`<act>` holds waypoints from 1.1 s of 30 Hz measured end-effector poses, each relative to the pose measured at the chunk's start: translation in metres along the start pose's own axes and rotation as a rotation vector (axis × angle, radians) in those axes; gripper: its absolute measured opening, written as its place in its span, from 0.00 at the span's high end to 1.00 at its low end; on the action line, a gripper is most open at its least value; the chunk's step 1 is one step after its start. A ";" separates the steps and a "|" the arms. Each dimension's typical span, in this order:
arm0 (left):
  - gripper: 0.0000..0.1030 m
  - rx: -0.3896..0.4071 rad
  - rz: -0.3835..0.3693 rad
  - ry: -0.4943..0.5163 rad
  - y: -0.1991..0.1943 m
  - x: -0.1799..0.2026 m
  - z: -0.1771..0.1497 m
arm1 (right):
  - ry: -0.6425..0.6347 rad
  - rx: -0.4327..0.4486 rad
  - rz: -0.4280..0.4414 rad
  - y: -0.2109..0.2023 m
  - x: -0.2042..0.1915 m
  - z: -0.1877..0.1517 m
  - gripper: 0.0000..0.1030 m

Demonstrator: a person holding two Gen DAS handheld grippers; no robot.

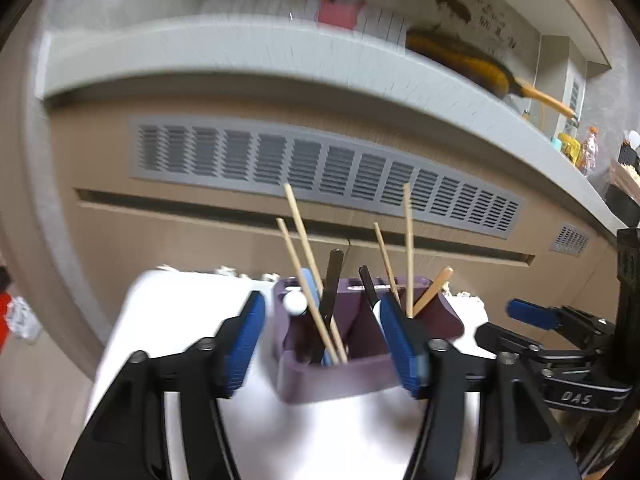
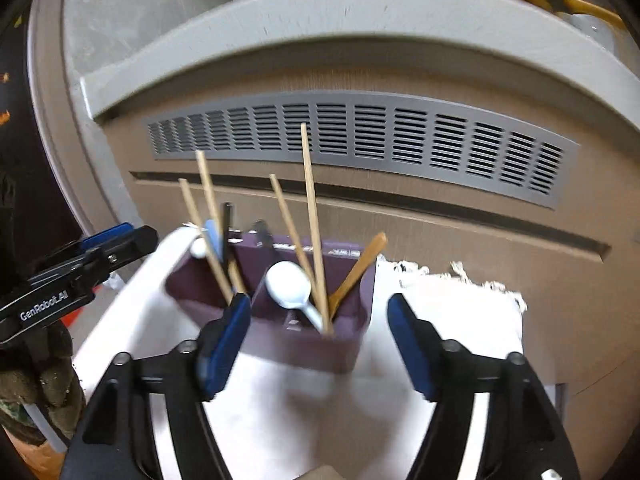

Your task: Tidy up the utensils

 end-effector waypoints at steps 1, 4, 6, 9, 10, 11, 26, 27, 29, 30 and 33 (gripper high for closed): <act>0.32 0.017 0.021 0.007 -0.015 0.003 -0.005 | 0.005 0.020 -0.005 -0.015 -0.002 -0.009 0.24; 0.22 0.035 0.072 0.016 -0.049 0.011 -0.025 | 0.028 0.059 -0.010 -0.050 -0.004 -0.028 0.16; 0.17 0.035 0.096 0.030 -0.069 0.017 -0.041 | 0.044 0.071 -0.005 -0.067 -0.006 -0.042 0.12; 0.09 0.043 0.116 0.041 -0.101 0.029 -0.072 | 0.081 0.073 0.026 -0.096 -0.006 -0.072 0.05; 0.04 0.037 0.112 0.047 -0.111 0.034 -0.084 | 0.090 0.080 0.027 -0.105 -0.006 -0.080 0.05; 0.00 0.032 0.107 0.055 -0.119 0.038 -0.094 | 0.099 0.094 0.015 -0.113 -0.007 -0.087 0.05; 0.00 0.114 0.252 0.156 -0.163 0.079 -0.155 | 0.060 0.231 -0.218 -0.158 -0.019 -0.167 0.00; 0.00 0.112 0.253 0.155 -0.163 0.079 -0.155 | 0.063 0.230 -0.220 -0.158 -0.017 -0.167 0.00; 0.00 0.106 0.257 0.152 -0.162 0.078 -0.155 | 0.074 0.221 -0.222 -0.156 -0.013 -0.168 0.00; 0.00 0.100 0.256 0.148 -0.162 0.077 -0.155 | 0.076 0.220 -0.224 -0.156 -0.013 -0.169 0.00; 0.00 0.082 0.248 0.143 -0.161 0.076 -0.158 | 0.076 0.210 -0.227 -0.154 -0.011 -0.171 0.00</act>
Point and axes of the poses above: each gripper's, at about its wrist camera, not at the fingertips, and y roughly the way its jaws point, x to its right, z to its top, the point moved 2 cm from there along y, roughly the way its jaws point, and after that the axes turned 4 degrees about -z, right-handed, at the moved point
